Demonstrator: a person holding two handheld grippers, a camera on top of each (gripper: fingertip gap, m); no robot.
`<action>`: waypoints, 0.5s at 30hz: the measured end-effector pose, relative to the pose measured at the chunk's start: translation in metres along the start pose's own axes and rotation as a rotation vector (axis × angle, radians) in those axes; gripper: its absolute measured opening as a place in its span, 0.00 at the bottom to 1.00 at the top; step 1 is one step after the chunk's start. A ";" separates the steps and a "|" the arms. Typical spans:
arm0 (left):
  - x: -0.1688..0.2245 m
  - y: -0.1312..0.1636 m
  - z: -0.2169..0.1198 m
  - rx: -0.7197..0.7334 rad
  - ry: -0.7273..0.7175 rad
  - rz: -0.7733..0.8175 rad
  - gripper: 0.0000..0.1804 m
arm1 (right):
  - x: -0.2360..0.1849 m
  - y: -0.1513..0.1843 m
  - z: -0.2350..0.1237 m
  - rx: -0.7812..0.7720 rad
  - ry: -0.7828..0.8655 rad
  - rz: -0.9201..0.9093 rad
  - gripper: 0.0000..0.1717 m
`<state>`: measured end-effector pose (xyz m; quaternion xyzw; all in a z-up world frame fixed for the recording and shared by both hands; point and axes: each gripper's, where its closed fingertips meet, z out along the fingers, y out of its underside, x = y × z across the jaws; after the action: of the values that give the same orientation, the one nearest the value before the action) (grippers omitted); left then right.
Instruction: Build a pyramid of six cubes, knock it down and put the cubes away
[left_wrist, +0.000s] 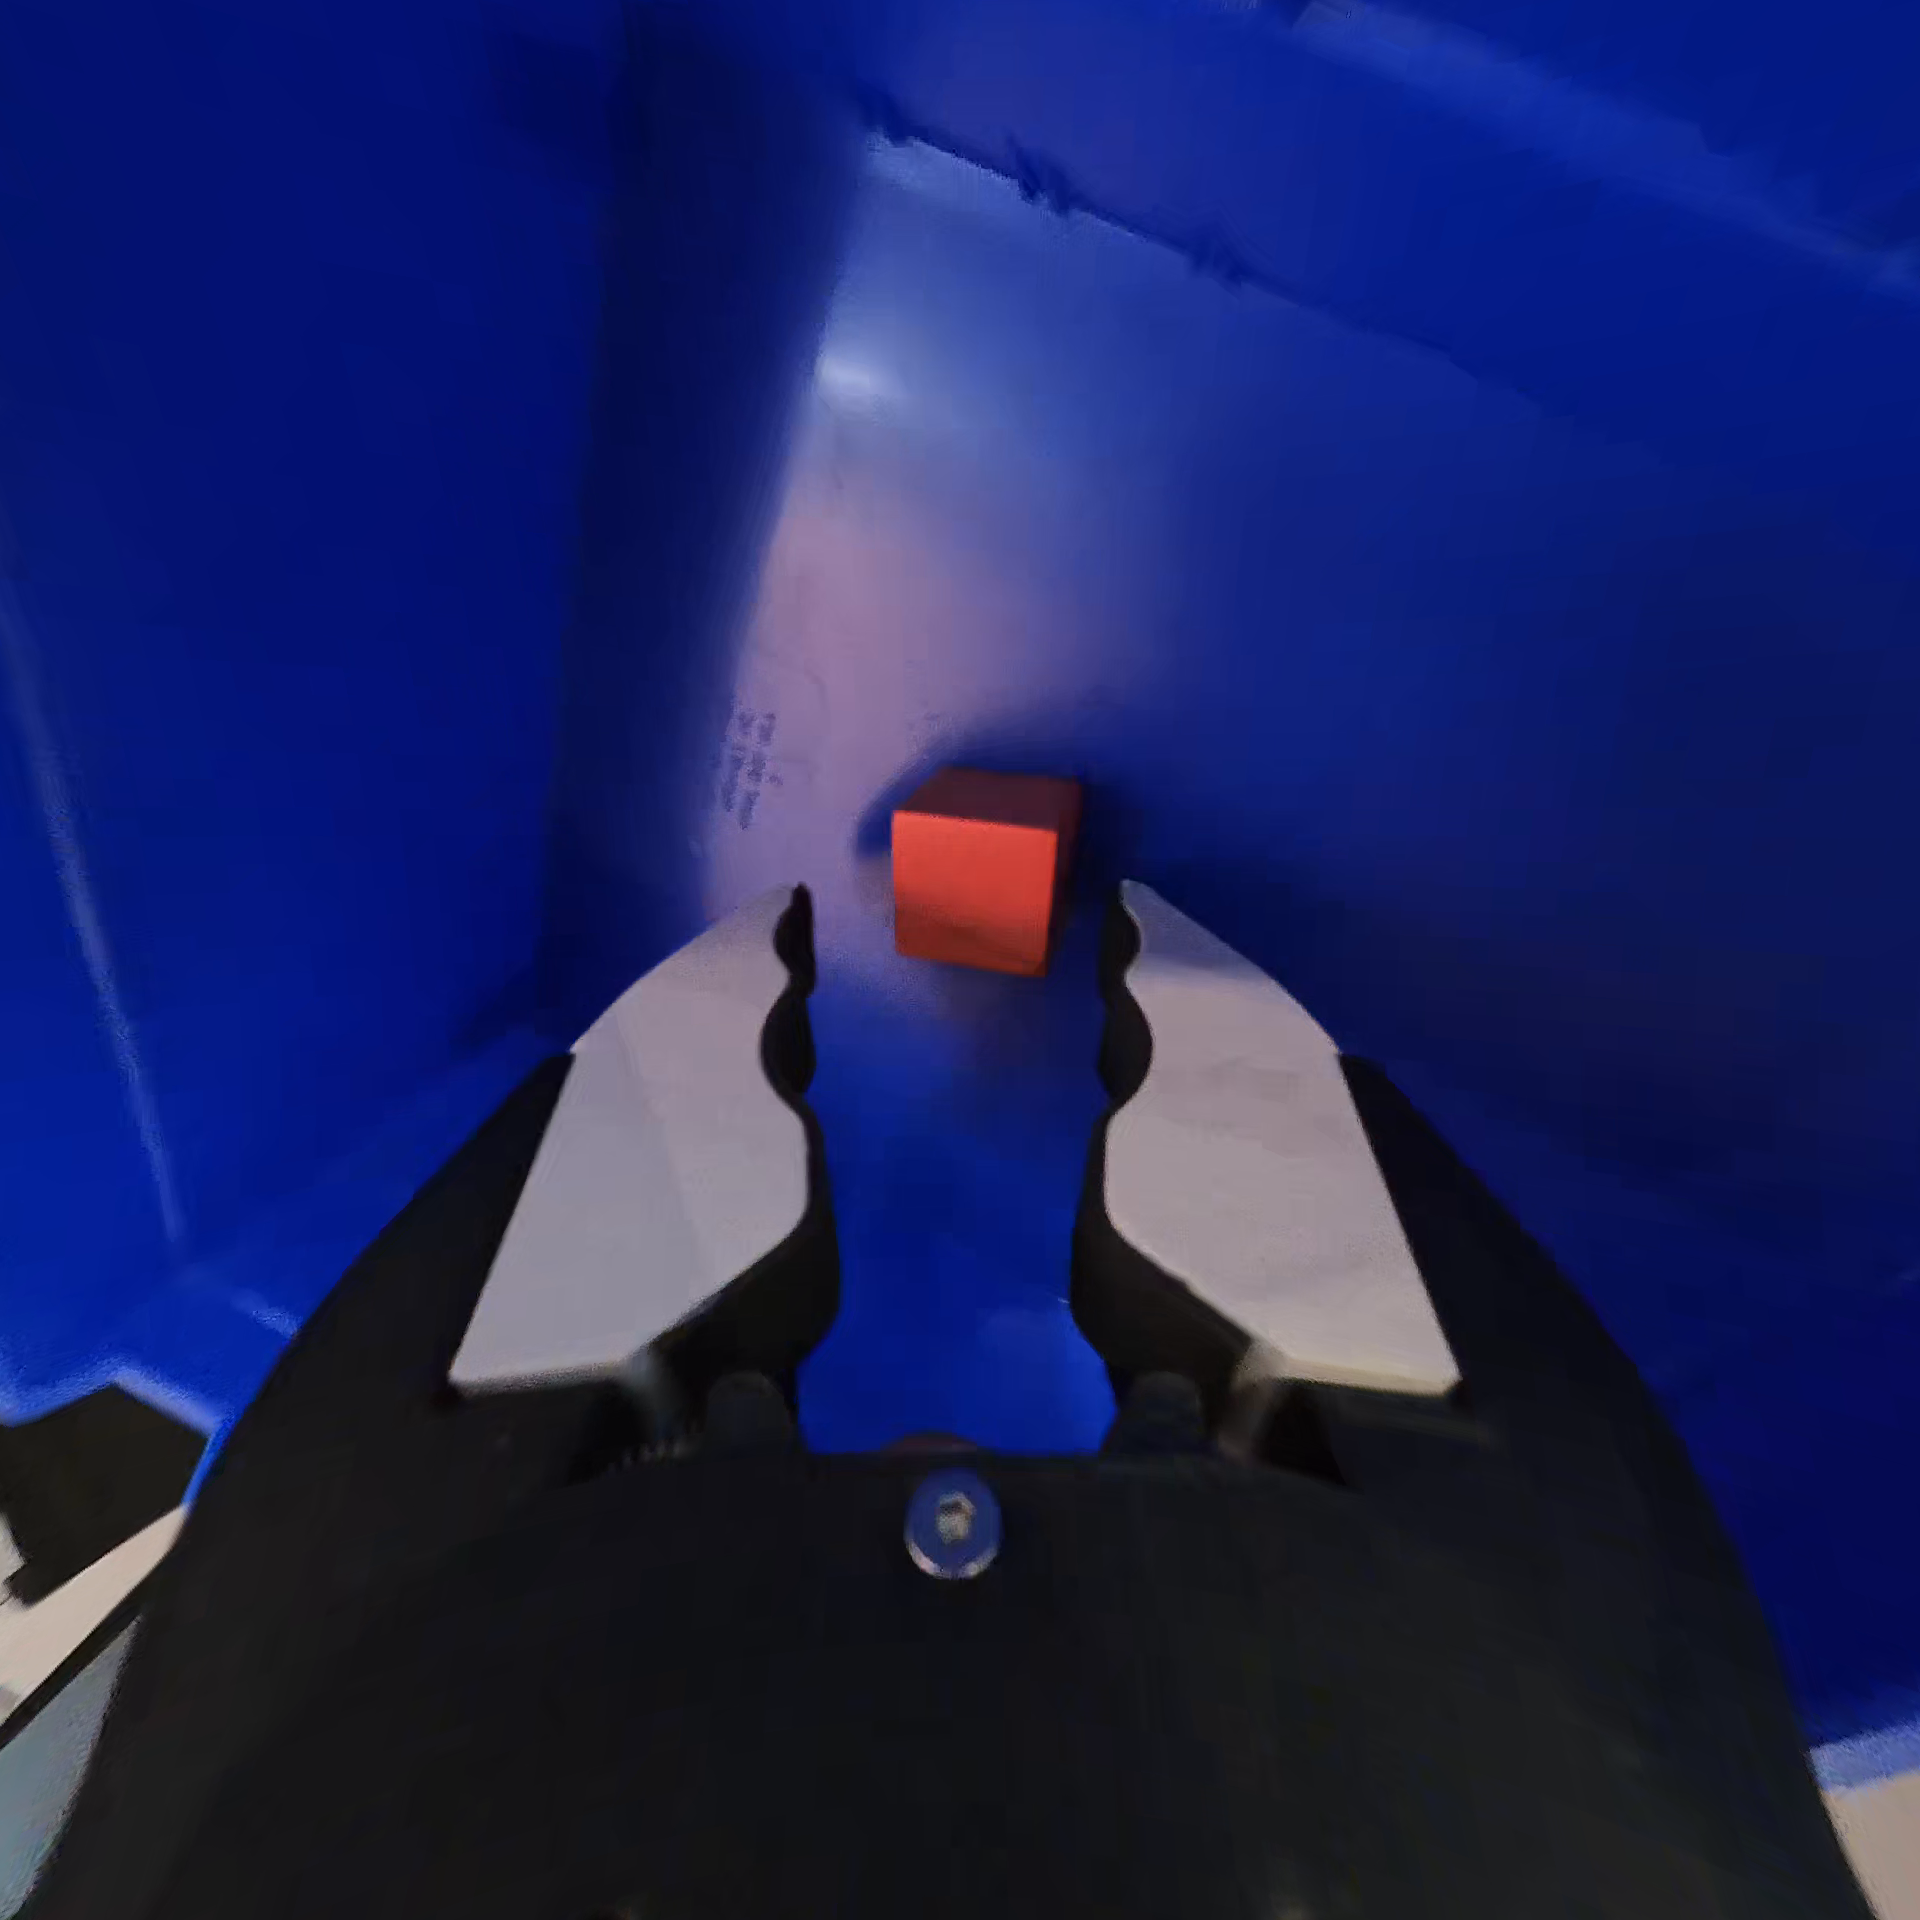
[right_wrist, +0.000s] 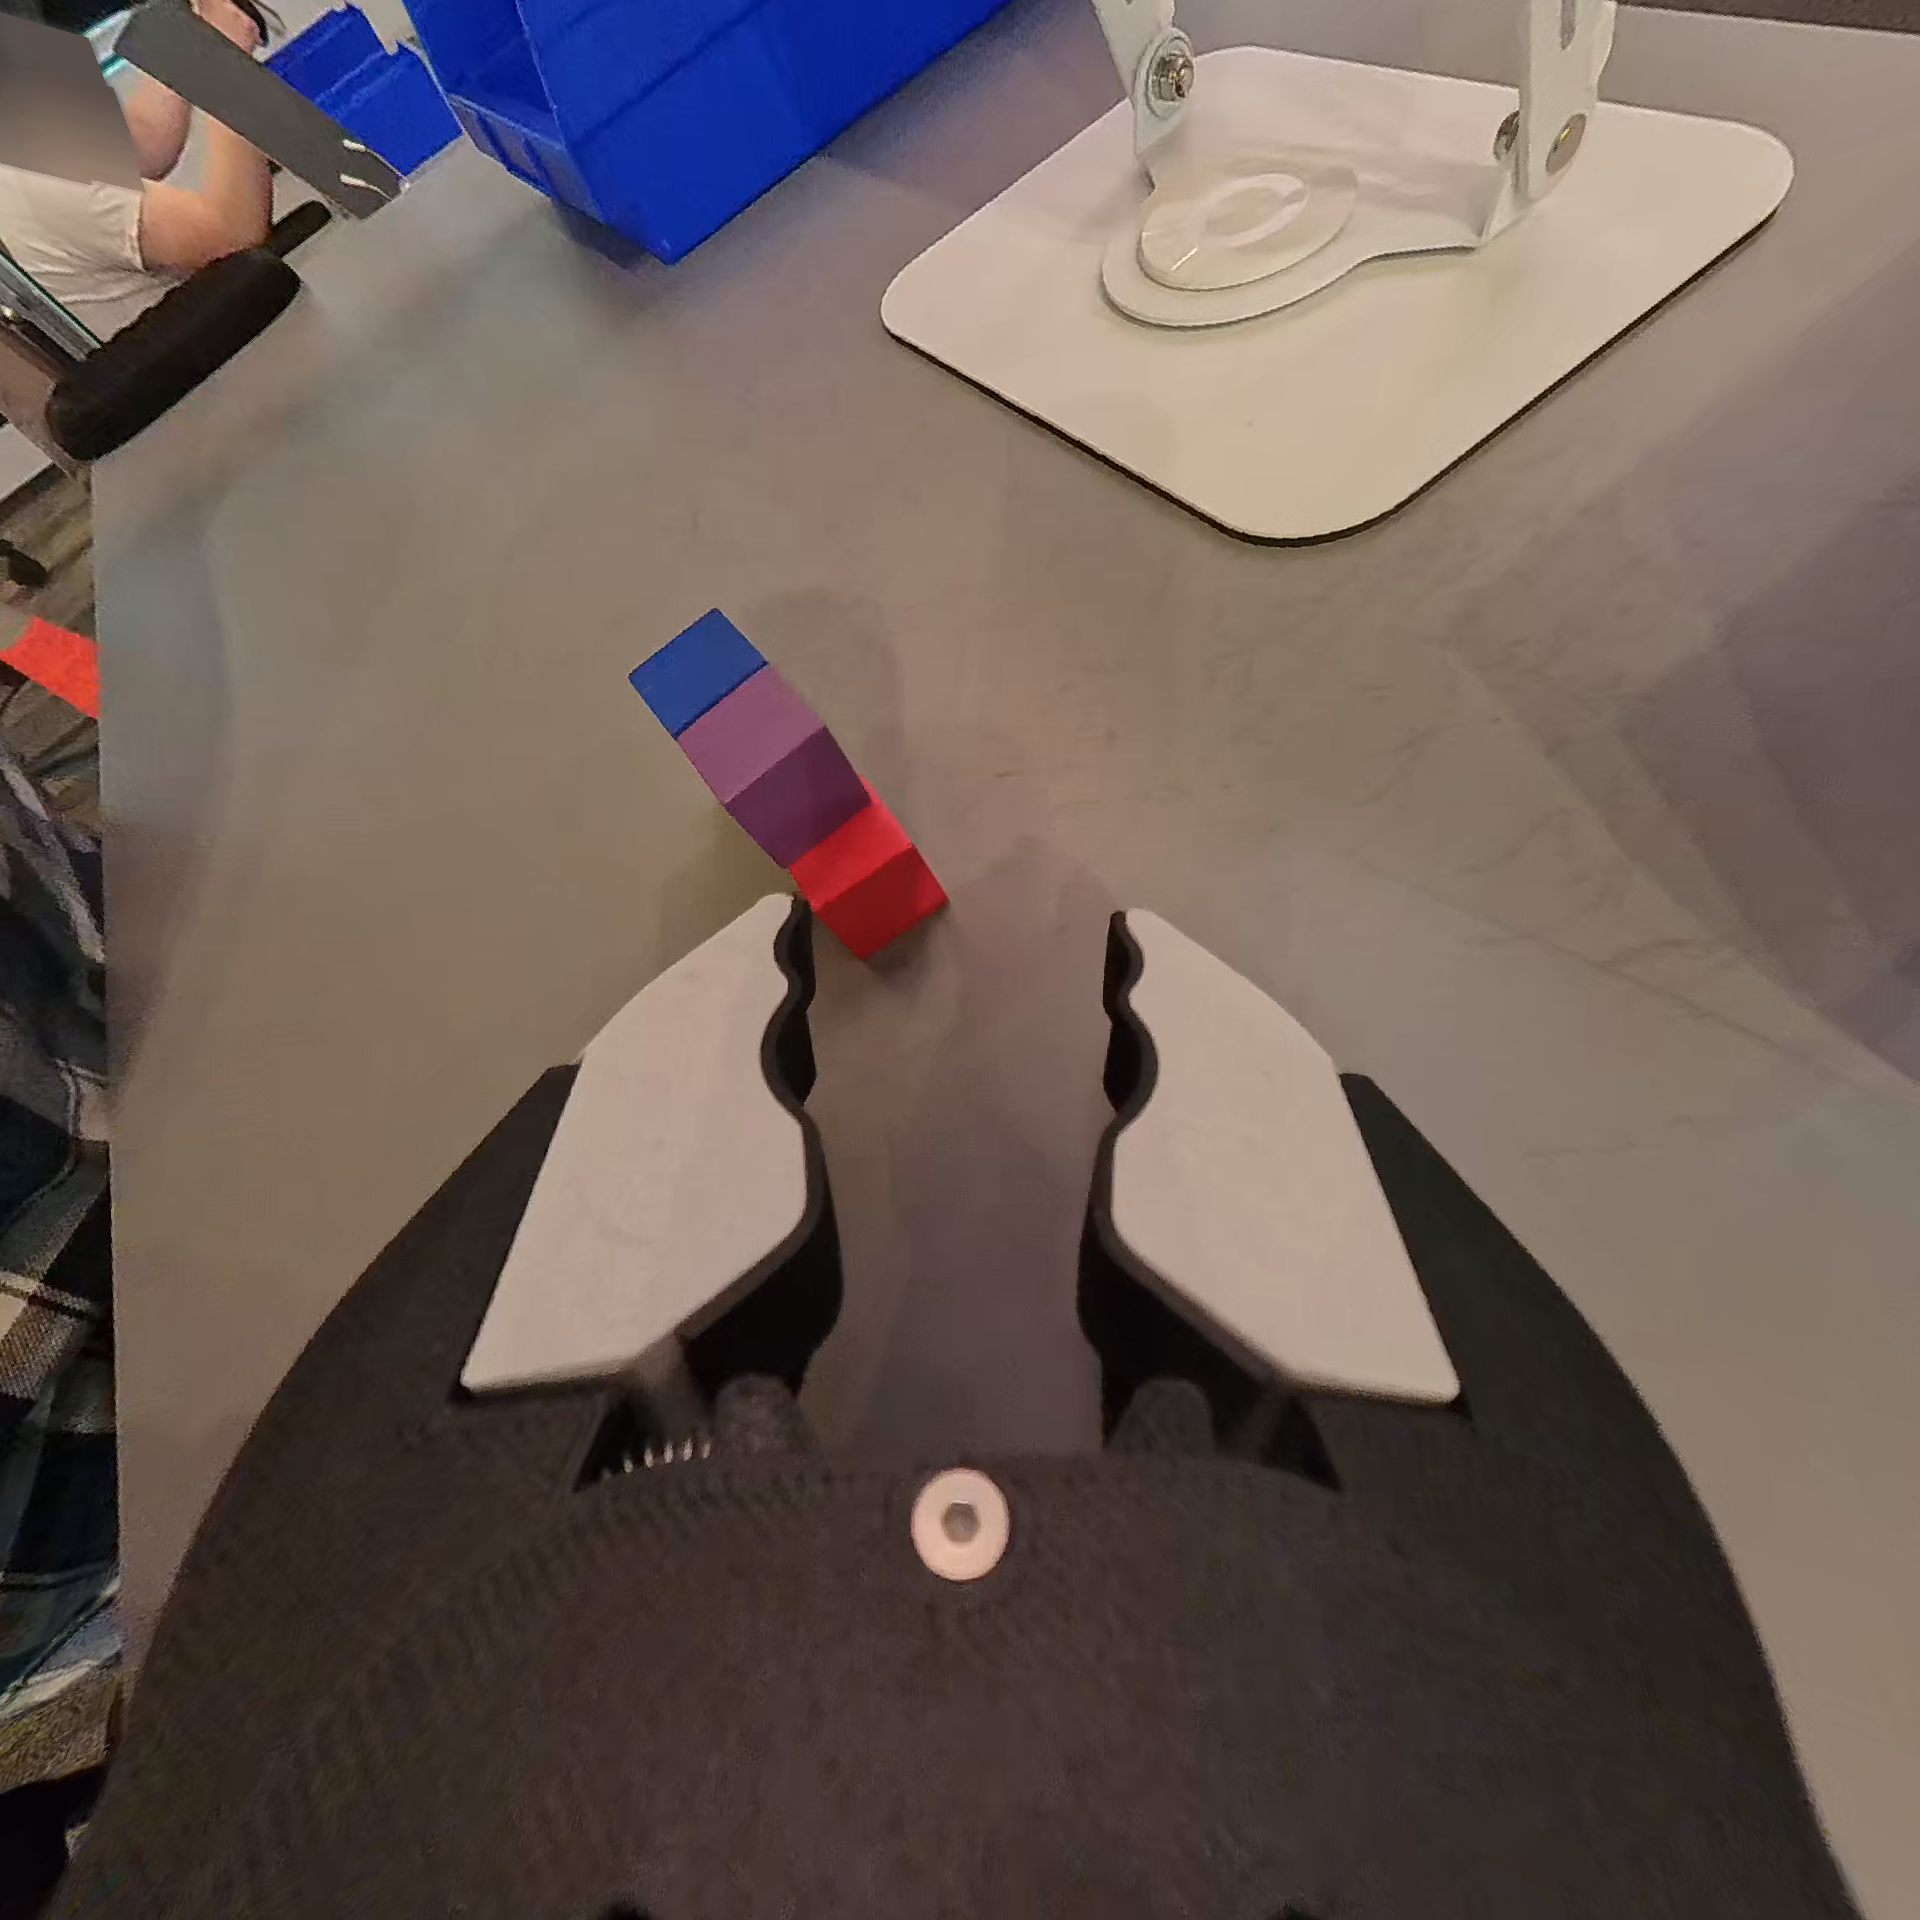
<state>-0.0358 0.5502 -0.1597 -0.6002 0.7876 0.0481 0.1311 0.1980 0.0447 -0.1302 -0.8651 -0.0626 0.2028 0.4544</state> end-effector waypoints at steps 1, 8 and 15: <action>0.000 -0.005 0.001 0.021 0.025 -0.019 0.24 | -0.001 0.000 0.000 0.001 0.003 0.000 0.31; 0.005 -0.004 -0.025 0.079 0.024 -0.111 0.16 | -0.004 0.000 -0.001 0.013 0.013 0.003 0.31; 0.091 -0.026 -0.146 0.498 0.038 -0.236 0.15 | -0.011 0.005 -0.005 0.019 0.018 0.015 0.31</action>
<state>-0.0552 0.4239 -0.0416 -0.6379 0.7020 -0.1740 0.2646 0.1898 0.0345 -0.1283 -0.8631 -0.0500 0.1990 0.4614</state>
